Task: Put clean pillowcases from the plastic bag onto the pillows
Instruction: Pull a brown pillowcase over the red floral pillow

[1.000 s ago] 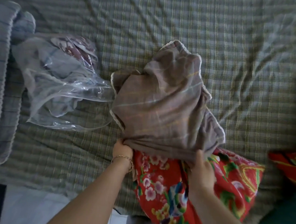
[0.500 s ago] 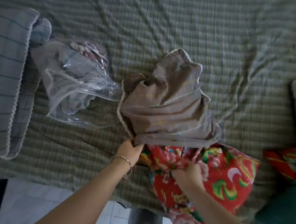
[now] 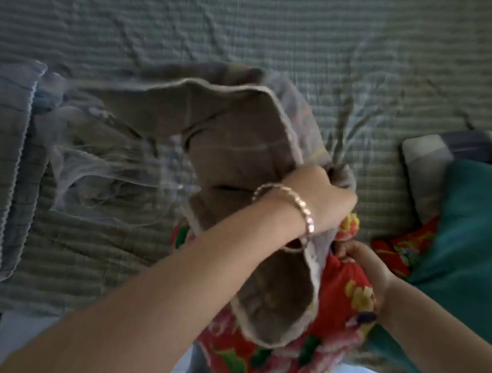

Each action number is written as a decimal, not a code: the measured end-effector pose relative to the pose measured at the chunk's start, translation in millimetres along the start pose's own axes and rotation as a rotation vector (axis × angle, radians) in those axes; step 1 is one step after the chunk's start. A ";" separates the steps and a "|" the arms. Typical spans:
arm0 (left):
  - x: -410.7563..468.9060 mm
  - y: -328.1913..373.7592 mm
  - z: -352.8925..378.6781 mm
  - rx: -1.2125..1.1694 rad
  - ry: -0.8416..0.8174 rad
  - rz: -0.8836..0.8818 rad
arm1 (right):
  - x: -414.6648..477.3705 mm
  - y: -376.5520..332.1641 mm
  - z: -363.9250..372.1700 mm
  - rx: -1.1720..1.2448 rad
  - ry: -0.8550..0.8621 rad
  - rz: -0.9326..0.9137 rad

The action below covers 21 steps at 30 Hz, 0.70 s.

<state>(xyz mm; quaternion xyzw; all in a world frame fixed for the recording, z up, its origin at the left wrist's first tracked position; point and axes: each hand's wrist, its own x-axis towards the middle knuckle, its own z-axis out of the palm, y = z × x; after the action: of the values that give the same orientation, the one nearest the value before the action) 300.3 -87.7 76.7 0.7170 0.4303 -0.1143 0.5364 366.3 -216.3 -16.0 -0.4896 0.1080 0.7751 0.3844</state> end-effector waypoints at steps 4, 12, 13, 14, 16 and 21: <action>43.9 -10.9 102.9 0.122 -0.294 -0.155 | -5.9 -3.9 -82.7 -0.189 0.746 0.011; 86.0 -91.6 88.1 0.171 0.359 0.044 | 20.5 -38.5 -118.8 -0.909 1.040 -0.346; 98.8 -102.9 69.7 0.222 0.475 0.047 | 27.7 -43.4 -110.3 -0.935 1.008 -0.439; 111.9 -112.2 54.4 0.270 0.541 0.023 | 37.0 -48.6 -107.8 -0.954 0.977 -0.514; 144.5 -125.3 31.2 0.338 0.582 -0.022 | 61.5 -67.8 -108.8 -1.026 0.958 -0.615; 214.0 -156.6 30.6 0.536 0.295 -0.044 | 128.1 -111.8 -114.1 -1.611 0.854 -0.501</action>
<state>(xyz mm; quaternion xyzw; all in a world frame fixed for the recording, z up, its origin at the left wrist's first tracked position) 322.8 0.0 -174.4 0.8322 0.4735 -0.1300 0.2575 493.0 -139.4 -157.2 -0.8592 -0.4366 0.2663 0.0136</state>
